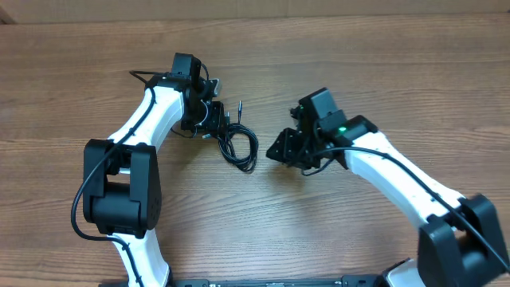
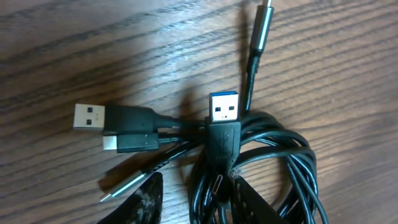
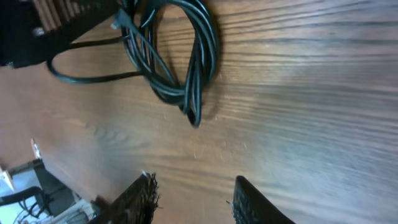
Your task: Untangle cables
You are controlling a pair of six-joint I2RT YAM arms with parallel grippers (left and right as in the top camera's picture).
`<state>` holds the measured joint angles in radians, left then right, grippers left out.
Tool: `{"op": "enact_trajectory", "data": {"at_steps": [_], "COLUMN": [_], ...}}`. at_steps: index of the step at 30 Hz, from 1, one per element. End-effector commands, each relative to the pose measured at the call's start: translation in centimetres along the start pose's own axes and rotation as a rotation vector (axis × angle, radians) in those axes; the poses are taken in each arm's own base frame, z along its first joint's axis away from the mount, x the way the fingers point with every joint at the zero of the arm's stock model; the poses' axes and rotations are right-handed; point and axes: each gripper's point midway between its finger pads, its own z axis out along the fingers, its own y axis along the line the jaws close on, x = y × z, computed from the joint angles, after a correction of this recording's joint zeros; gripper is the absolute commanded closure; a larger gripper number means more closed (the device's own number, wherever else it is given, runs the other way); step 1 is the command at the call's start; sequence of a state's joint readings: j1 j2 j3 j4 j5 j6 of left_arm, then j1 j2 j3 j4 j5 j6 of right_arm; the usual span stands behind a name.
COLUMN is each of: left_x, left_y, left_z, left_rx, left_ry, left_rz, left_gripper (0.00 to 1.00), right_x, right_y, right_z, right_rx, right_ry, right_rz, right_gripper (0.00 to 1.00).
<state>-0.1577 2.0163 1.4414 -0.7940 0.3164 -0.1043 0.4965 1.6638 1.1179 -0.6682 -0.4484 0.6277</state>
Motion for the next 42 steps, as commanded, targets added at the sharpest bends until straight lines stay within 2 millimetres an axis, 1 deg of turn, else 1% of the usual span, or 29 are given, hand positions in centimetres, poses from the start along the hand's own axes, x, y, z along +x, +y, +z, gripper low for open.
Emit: {"op": "enact_trajectory", "data": {"at_steps": [1,4,5,7,9,12,18,21,24,26,27,32,38,40,42], "left_x": [0.5,0.6,0.6,0.7,0.7,0.7,0.8,0.9,0.9,0.8,0.8,0.9,1.0,1.0,1.1], "left_y": [0.7,-0.3,-0.6,-1.3,-1.9,-2.1,-2.4,-2.6,-1.8,-1.4,-1.3,-1.5,-1.7,-1.8,-1.7], "left_z": [0.8,0.9,0.9,0.9,0.8,0.8,0.9,1.1,1.2,1.3,1.3,1.3,1.4,1.5,1.5], "left_rx": [-0.046,0.004,0.024,0.059,0.098,0.103,0.104,0.094,0.037,0.005,0.002,0.002,-0.004,-0.007,-0.01], "left_ry": [0.017,0.025,0.028,0.031,0.036,0.037,0.04,0.042,0.035,0.032,0.032,0.033,0.036,0.037,0.038], "left_rz": [-0.054,-0.052,-0.051,-0.05,-0.05,-0.05,-0.042,-0.029,-0.023,-0.02,-0.02,-0.016,-0.007,-0.004,-0.005], "left_gripper": [0.69,0.83,0.86,0.89,0.86,0.82,0.7,0.66,0.66,0.66,0.64,0.6,0.59,0.6,0.6], "right_x": [0.2,0.1,0.2,0.2,0.1,-0.2,-0.2,-0.1,0.1,-0.1,-0.2,-0.7,-0.4,-0.2,-0.1], "right_y": [-0.7,-0.7,-0.5,-0.4,-0.7,-1.3,-1.3,-0.7,0.0,-0.3,-0.5,-1.5,-1.0,-0.9,-0.9], "right_z": [2.2,3.6,4.2,5.0,5.7,5.8,6.1,6.4,6.7,6.7,6.8,6.9,8.5,8.7,8.7], "right_rx": [0.052,0.064,0.061,0.059,0.079,0.123,0.156,0.15,0.147,0.179,0.195,0.267,0.248,0.252,0.252], "right_ry": [-0.002,-0.004,-0.002,0.001,-0.011,-0.046,-0.081,-0.093,-0.111,-0.148,-0.167,-0.253,-0.259,-0.258,-0.257], "right_rz": [0.06,0.064,0.055,0.044,0.048,0.076,0.09,0.082,0.054,0.068,0.081,0.108,0.076,0.07,0.069], "right_gripper": [0.6,0.6,0.6,0.6,0.6,0.6,0.61,0.61,0.61,0.64,0.64,0.65,0.65,0.65,0.67]}}
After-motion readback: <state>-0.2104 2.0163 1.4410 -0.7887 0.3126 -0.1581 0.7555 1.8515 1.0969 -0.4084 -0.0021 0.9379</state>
